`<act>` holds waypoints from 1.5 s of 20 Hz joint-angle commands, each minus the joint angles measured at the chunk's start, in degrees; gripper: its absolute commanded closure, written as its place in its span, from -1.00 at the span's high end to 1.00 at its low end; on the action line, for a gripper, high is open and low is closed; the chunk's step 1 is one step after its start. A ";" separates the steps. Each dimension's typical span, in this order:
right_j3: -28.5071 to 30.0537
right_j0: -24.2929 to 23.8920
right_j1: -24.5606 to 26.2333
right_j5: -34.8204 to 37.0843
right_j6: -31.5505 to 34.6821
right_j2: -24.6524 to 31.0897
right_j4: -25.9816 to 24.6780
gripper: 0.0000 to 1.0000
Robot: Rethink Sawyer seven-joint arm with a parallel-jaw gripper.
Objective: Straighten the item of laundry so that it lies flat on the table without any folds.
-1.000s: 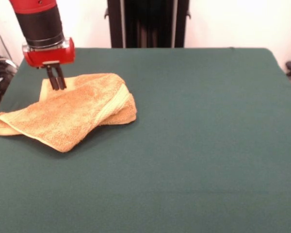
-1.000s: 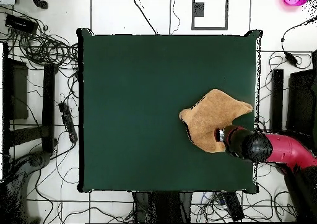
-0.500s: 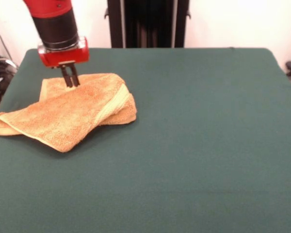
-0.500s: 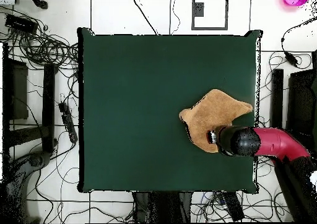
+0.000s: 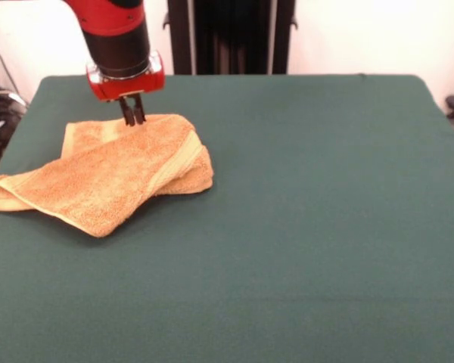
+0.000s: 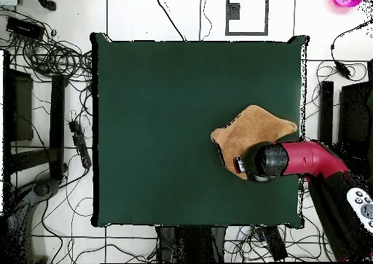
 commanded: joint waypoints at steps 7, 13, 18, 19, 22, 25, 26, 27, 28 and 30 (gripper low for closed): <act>-1.64 1.01 0.17 -0.75 -7.10 -1.29 -5.03 -1.00; -3.70 1.66 0.79 -2.56 -5.33 -2.10 -7.75 -1.00; -6.23 3.21 4.09 -4.24 -3.51 -3.64 -11.07 -1.00; -6.80 3.47 4.85 -5.15 -2.93 -4.02 -12.12 -1.00; -8.35 3.70 6.53 -6.46 -2.54 -4.27 -13.57 -1.00; -9.14 3.86 7.92 -7.75 -1.95 -4.59 -14.42 -1.00; -9.47 3.64 8.42 -8.11 -2.10 -4.68 -14.58 -1.00; -9.55 3.52 9.03 -8.86 -2.06 -4.70 -14.75 -1.00; -10.72 3.49 10.40 -9.55 -2.11 -4.71 -15.11 -1.00; -11.94 3.66 11.60 -9.59 -2.31 -4.80 -15.04 -1.00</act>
